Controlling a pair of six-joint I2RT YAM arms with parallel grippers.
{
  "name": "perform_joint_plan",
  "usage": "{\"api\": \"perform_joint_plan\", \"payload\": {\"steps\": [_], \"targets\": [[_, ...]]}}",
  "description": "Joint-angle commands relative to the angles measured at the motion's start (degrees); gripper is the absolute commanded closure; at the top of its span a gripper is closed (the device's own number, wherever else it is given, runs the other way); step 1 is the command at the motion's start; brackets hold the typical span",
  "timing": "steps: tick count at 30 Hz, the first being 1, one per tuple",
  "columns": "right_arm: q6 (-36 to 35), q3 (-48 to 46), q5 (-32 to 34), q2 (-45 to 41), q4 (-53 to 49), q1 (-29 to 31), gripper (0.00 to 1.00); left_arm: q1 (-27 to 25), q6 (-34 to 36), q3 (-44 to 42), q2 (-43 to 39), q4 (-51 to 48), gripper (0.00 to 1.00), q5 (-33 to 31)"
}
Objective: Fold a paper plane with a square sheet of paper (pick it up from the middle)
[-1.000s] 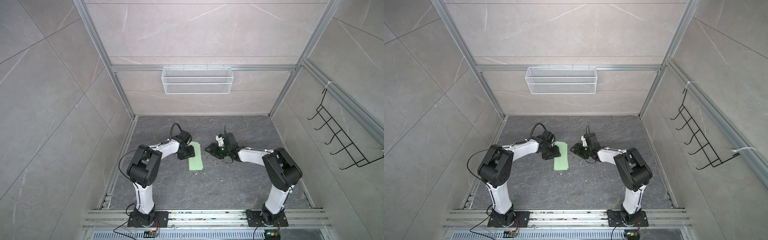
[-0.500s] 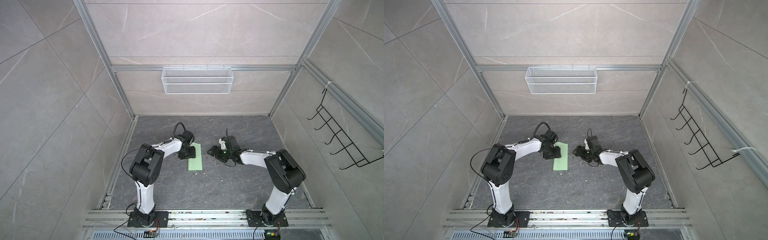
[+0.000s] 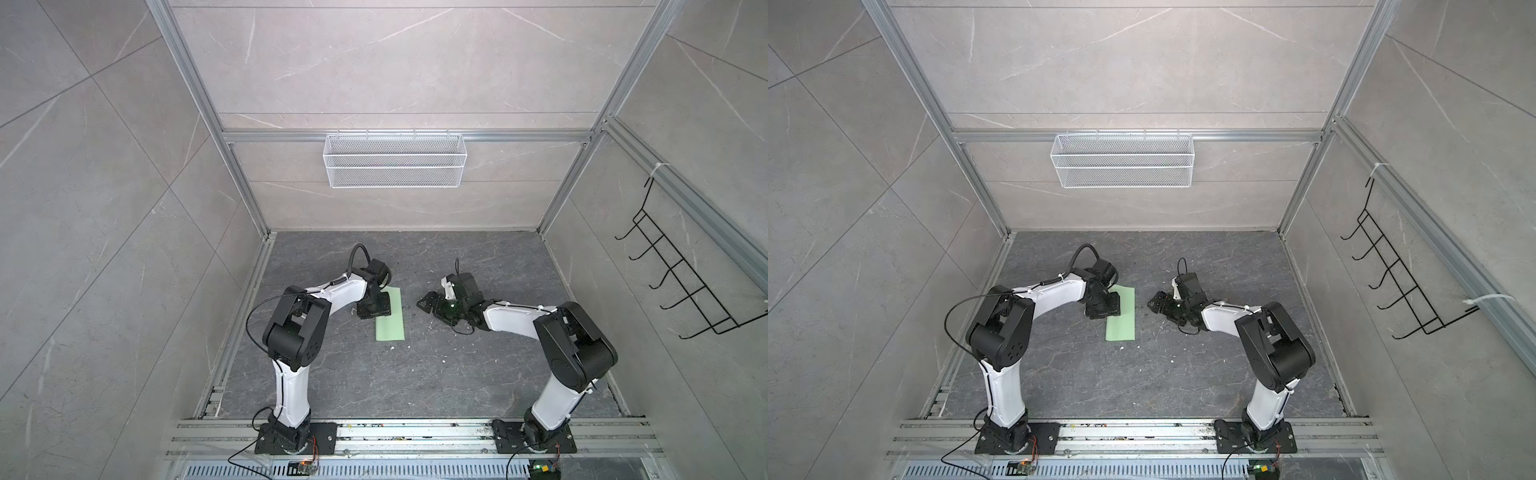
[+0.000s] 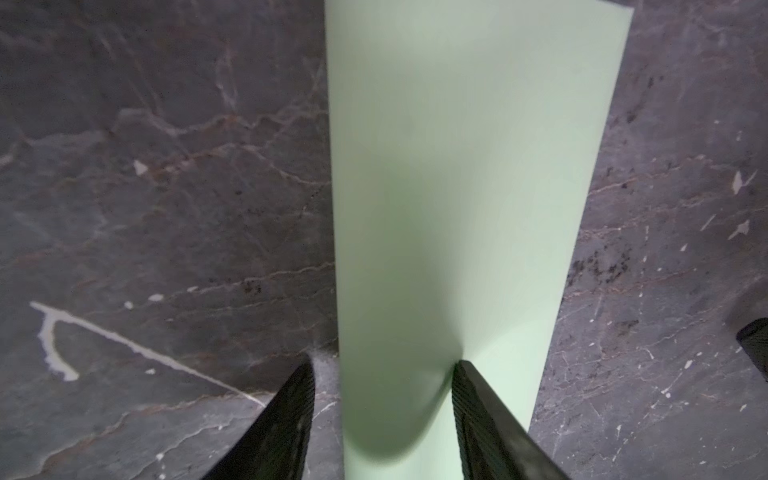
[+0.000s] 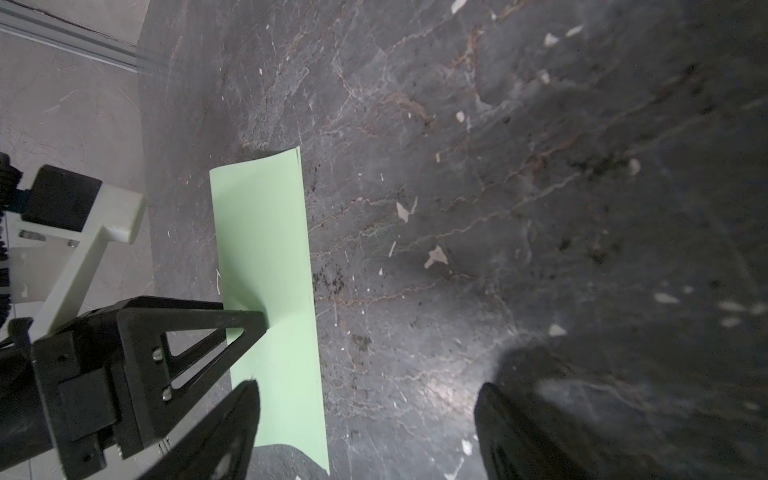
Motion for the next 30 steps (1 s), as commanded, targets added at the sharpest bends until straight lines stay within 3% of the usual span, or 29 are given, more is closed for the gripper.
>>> {"api": "perform_joint_plan", "payload": {"steps": [1, 19, 25, 30], "targets": [[0.1, -0.9, -0.4, 0.1, 1.2, -0.2, 0.16, 0.3, -1.8, -2.7, 5.3, -7.1, 0.42, -2.2], [0.0, -0.2, -2.2, 1.6, 2.8, -0.1, 0.14, -0.6, 0.9, -0.9, 7.9, -8.7, 0.42, -1.2], [-0.3, -0.3, -2.8, 1.9, 3.8, 0.5, 0.06, -0.7, 1.3, -1.1, 8.5, -8.8, 0.42, -1.2], [-0.6, 0.6, -4.0, 2.6, 4.5, 1.7, 0.05, -0.7, 1.1, -0.8, 9.1, -8.8, 0.42, -0.9]]}}
